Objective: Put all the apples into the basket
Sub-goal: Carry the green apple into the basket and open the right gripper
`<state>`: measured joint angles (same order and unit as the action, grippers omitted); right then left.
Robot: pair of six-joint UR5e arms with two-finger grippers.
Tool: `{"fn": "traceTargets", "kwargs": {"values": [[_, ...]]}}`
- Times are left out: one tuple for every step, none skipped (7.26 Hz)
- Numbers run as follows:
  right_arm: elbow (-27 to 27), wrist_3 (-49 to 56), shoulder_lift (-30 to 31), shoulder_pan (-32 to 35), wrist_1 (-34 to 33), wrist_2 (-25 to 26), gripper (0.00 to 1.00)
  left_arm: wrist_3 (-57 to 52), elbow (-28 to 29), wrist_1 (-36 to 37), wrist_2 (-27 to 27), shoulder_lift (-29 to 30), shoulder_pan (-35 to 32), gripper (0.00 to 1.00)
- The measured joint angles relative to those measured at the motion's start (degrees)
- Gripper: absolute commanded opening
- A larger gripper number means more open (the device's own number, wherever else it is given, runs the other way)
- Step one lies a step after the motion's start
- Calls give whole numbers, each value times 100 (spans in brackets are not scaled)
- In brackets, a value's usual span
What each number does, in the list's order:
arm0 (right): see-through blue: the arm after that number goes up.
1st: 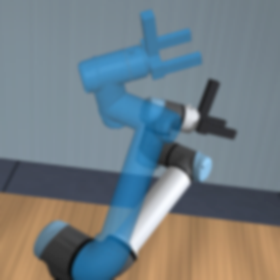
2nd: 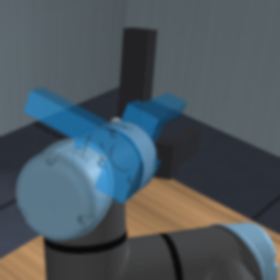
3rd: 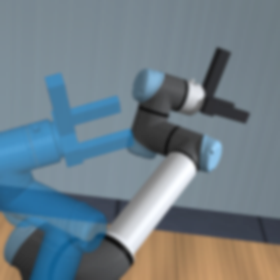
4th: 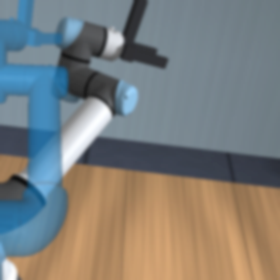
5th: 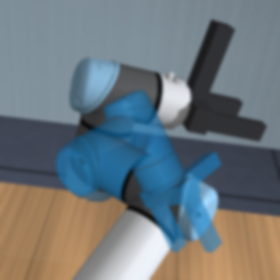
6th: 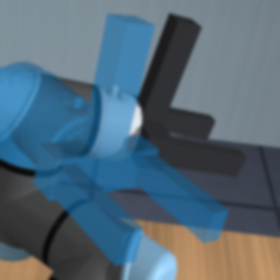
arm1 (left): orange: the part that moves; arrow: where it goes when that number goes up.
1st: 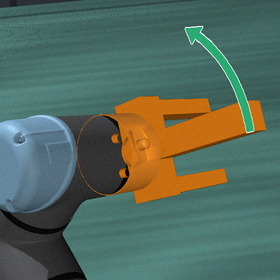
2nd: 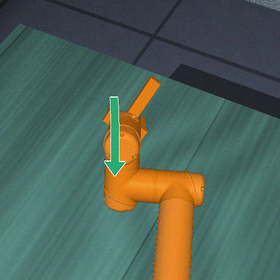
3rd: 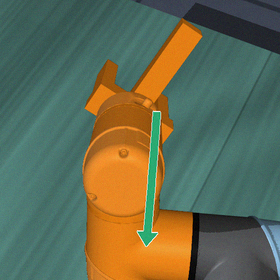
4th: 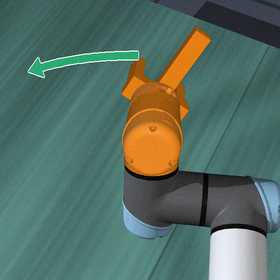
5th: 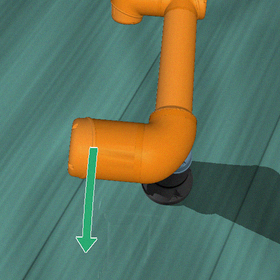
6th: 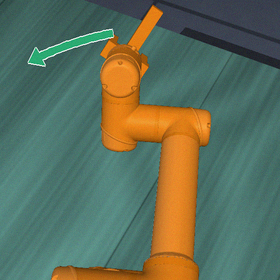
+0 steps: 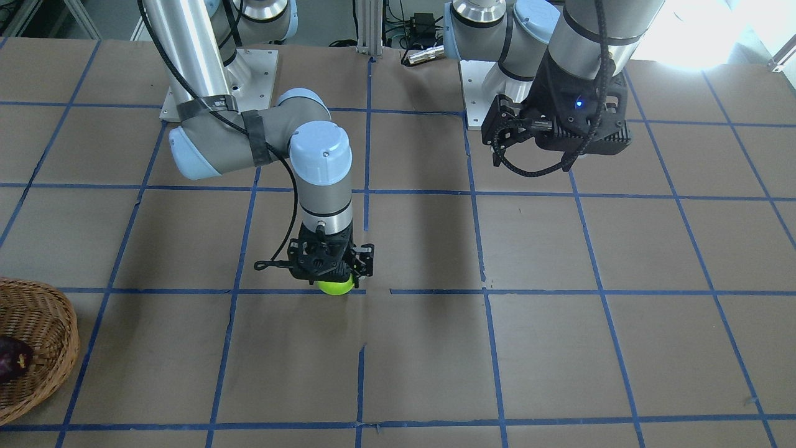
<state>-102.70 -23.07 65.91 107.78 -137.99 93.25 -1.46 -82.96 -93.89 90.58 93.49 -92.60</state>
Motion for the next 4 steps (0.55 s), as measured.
{"fn": "traceTargets", "kwargs": {"values": [[416,305,138,-407,582,-8,55,8,11,3,0,1,0,100],[810,768,247,-919,1073,-13,52,27,34,17,-3,15,-1,100],[1051,1439,303,-1474,1315,-22,48,35,45,29,-5,29,-2,100],[1161,2371,318,-2081,1397,-155,48,39,67,34,-4,23,-3,100]]}}
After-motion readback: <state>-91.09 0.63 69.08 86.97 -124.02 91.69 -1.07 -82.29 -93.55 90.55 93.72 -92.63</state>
